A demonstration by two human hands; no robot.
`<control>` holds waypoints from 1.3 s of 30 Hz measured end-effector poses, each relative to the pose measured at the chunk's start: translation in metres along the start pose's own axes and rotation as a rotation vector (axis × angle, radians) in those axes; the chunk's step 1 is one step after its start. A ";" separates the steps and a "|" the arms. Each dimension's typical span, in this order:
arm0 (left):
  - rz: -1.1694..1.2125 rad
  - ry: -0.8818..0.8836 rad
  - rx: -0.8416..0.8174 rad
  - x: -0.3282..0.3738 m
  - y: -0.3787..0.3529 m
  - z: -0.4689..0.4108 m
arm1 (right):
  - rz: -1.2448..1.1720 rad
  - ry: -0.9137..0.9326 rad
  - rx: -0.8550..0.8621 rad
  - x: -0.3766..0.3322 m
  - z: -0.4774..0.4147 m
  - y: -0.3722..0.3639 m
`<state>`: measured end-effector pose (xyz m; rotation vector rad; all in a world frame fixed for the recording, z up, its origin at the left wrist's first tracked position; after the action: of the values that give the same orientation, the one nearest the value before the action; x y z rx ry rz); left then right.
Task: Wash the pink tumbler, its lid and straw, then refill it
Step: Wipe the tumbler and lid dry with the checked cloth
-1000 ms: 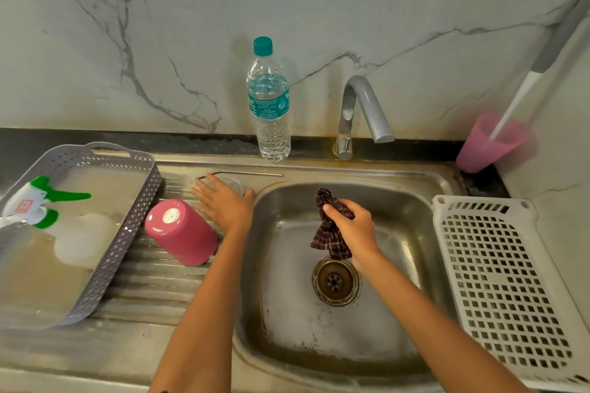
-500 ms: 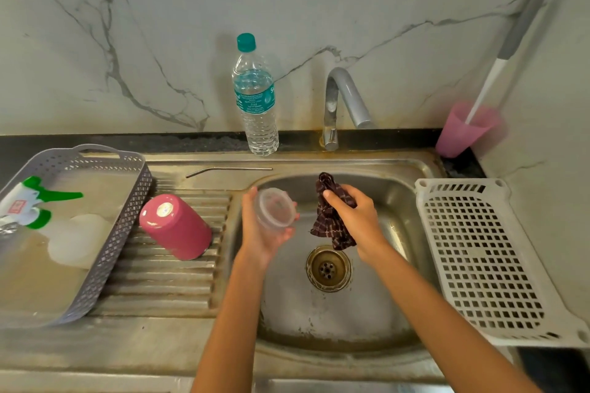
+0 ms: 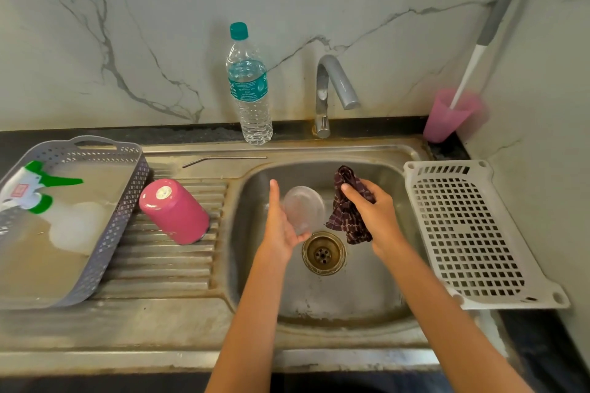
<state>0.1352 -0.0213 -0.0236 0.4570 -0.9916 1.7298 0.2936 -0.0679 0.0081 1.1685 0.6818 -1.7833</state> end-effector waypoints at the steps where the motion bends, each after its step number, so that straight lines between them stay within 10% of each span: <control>1: -0.005 0.006 -0.006 0.000 -0.001 0.001 | 0.005 0.003 0.009 0.002 0.000 0.001; 18: -0.107 -0.044 0.075 -0.018 -0.017 0.004 | 0.633 0.454 0.019 0.027 0.017 -0.020; 39: -0.262 -0.058 0.059 0.000 -0.018 0.010 | 0.838 0.640 0.008 0.012 0.017 -0.019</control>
<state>0.1502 -0.0272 -0.0105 0.6487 -0.8803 1.5195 0.2676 -0.0769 0.0039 1.7216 0.4199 -0.7074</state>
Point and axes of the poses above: each hand's wrist, its own z-axis away from the middle knuckle, its own y-axis out of the back of the hand, x = y × z, the point moved 2 cm from there along -z, towards the middle knuckle, and after that the axes turned 10 degrees about -y, right-handed, at the moved point
